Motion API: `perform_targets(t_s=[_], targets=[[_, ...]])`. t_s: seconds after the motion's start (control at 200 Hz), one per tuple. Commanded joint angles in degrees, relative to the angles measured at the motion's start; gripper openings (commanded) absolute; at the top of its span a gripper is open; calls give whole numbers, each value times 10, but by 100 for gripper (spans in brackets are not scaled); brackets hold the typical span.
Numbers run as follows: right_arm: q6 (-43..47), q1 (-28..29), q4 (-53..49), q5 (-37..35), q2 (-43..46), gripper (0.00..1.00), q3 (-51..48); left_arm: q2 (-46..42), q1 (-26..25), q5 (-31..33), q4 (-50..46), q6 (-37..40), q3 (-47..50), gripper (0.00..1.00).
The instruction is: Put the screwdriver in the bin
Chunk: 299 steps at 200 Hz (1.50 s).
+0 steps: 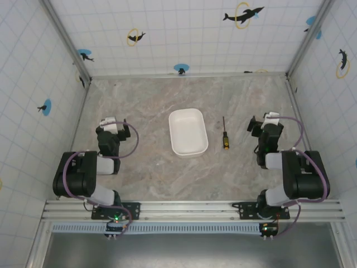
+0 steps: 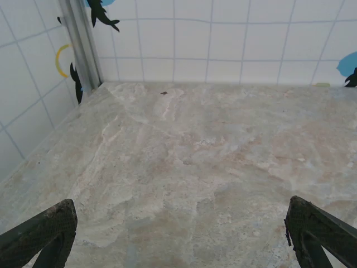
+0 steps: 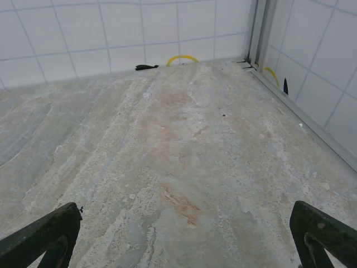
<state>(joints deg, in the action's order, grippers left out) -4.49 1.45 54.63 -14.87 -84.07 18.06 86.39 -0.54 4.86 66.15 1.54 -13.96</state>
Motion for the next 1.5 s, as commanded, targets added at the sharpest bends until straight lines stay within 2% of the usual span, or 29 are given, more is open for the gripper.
perform_targets(t_s=[0.0, 0.786, 0.976, 1.071, 1.151, 1.236, 1.366, 1.492], targets=[[-1, 1, 30, -5, -2, 99, -2, 3, 1, -12, 18, 6, -3, 98], [1, 3, 29, -9, -1, 99, -2, 3, 1, -12, 17, 5, -4, 98], [0, 10, 18, -35, 7, 99, 3, 1, 1, -12, 19, 6, -2, 98], [3, 12, -46, -39, 46, 99, 20, -9, 1, -16, 4, 6, -12, 98], [0, 19, -148, -46, 96, 99, 53, -48, 1, -29, -118, 10, -55, 98], [-24, 20, -264, -19, 148, 99, 89, -84, 1, -50, -220, 10, -100, 98], [-74, 25, -418, 30, 204, 99, 133, -128, 0, -111, -319, -35, -144, 98], [-109, 49, -527, 70, 236, 99, 160, -157, -1, -176, -390, -110, -168, 98]])
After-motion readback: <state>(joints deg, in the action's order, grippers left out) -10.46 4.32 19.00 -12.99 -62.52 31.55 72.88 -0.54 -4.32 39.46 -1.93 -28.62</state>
